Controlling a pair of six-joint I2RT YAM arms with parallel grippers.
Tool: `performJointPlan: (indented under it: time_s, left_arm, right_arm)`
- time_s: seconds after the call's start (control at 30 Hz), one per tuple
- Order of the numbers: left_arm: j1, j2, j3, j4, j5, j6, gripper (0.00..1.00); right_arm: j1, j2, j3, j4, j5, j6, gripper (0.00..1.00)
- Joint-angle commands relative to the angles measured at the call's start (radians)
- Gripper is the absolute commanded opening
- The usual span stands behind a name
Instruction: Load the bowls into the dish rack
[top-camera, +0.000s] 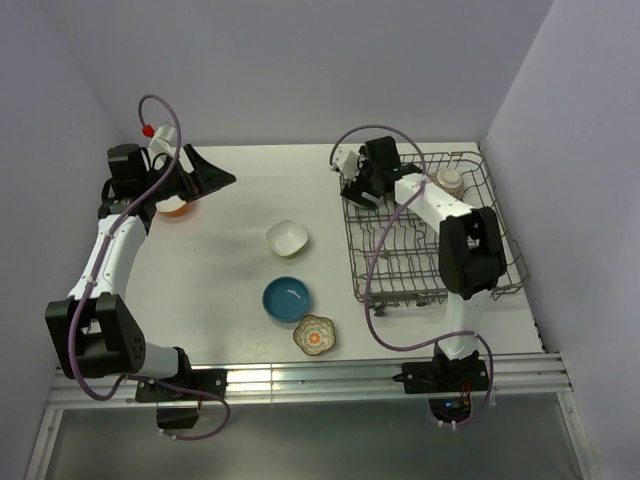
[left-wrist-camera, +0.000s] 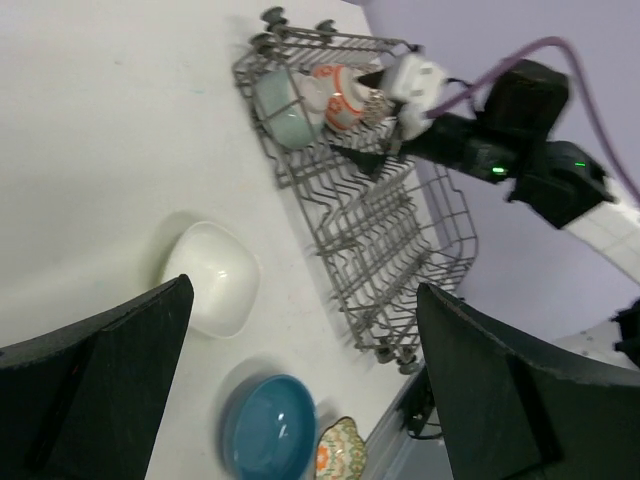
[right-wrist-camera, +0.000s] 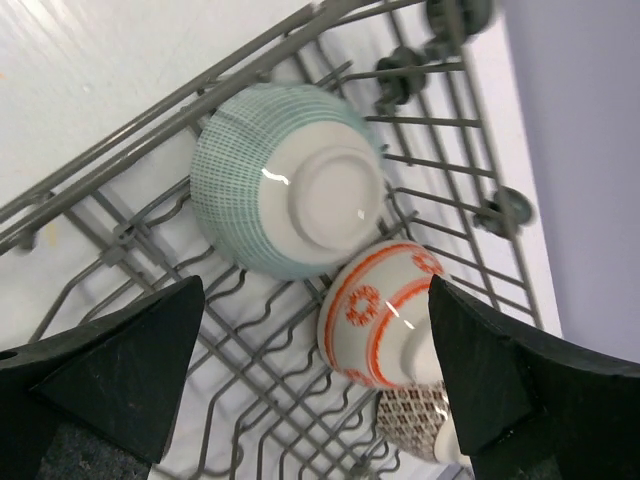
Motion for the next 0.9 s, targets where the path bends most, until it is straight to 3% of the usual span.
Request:
performJointPlan:
  time_s: [0.0, 0.2, 0.33, 0.47, 0.63, 0.73, 0.87]
  left_arm:
    - [0.055, -0.079, 0.070, -0.142, -0.049, 0.134, 1.00]
    - [0.186, -0.080, 0.151, -0.377, -0.108, 0.344, 0.99]
    - [0.194, -0.062, 0.193, -0.497, -0.118, 0.538, 0.98]
    - [0.190, -0.034, 0.167, -0.522, -0.131, 0.632, 0.97]
    - [0.169, 0.052, 0.178, -0.569, -0.118, 0.692, 0.92]
    - [0.094, 0.116, 0.201, -0.581, -0.184, 0.718, 0.89]
    - [0.088, 0.147, 0.201, -0.485, -0.296, 0.654, 0.86]
  right_arm:
    - [-0.027, -0.168, 0.080, -0.054, -0.069, 0.114, 1.00]
    - [-0.080, -0.329, 0.095, -0.141, -0.141, 0.261, 1.00]
    - [-0.108, -0.440, 0.077, -0.195, -0.179, 0.385, 1.00]
    - [-0.148, -0.568, 0.046, -0.213, -0.222, 0.563, 1.00]
    - [-0.202, -0.680, -0.062, -0.212, -0.245, 0.672, 1.00]
    - [-0.237, -0.720, -0.131, -0.215, -0.267, 0.720, 1.00]
    - [-0.300, -0.762, -0.216, -0.216, -0.316, 0.769, 1.00]
